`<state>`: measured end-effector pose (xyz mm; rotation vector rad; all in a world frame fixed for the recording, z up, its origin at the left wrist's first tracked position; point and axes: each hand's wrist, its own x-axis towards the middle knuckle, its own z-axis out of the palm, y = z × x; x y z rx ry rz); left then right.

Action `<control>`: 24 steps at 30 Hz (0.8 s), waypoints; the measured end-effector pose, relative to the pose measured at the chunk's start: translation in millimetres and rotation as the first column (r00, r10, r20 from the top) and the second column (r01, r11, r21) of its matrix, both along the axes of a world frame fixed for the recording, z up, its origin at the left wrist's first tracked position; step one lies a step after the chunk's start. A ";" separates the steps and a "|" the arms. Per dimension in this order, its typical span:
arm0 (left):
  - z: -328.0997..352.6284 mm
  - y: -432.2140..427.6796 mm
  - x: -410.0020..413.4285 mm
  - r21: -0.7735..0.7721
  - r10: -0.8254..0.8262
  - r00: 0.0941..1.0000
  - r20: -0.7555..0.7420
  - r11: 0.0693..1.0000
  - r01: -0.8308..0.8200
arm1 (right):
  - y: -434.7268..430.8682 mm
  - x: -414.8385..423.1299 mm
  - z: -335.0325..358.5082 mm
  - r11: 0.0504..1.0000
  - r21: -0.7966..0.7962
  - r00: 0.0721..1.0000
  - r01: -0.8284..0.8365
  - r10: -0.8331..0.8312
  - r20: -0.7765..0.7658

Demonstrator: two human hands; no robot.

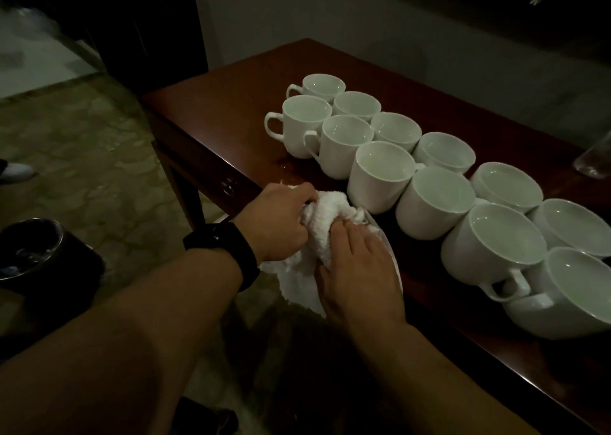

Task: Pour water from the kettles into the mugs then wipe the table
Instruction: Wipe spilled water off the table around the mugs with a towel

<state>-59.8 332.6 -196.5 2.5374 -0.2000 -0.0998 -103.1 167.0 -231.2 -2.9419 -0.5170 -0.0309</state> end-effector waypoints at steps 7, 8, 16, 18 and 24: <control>1.8 -17.7 -7.3 0.027 0.024 0.999 -0.032 0.999 -0.023 | -13.7 -9.9 4.4 0.997 0.011 0.997 0.071 -0.071 -0.023; 2.1 -20.3 -8.4 0.030 0.024 0.999 -0.036 0.999 -0.023 | -16.9 -10.4 4.0 0.998 0.014 0.998 0.063 -0.062 -0.028; 1.5 -32.7 -15.0 0.033 0.034 0.997 -0.064 0.999 -0.032 | -30.2 -15.3 1.6 0.997 0.070 0.997 0.046 -0.041 -0.072; 1.2 -35.2 -16.2 0.045 0.040 0.996 -0.083 0.998 -0.036 | -33.8 -14.4 3.2 0.995 0.094 0.996 0.043 -0.035 -0.080; 7.5 -39.9 -17.8 0.185 -0.029 0.988 -0.152 0.981 0.058 | -34.3 -9.4 16.3 0.984 0.175 0.991 0.037 -0.014 -0.130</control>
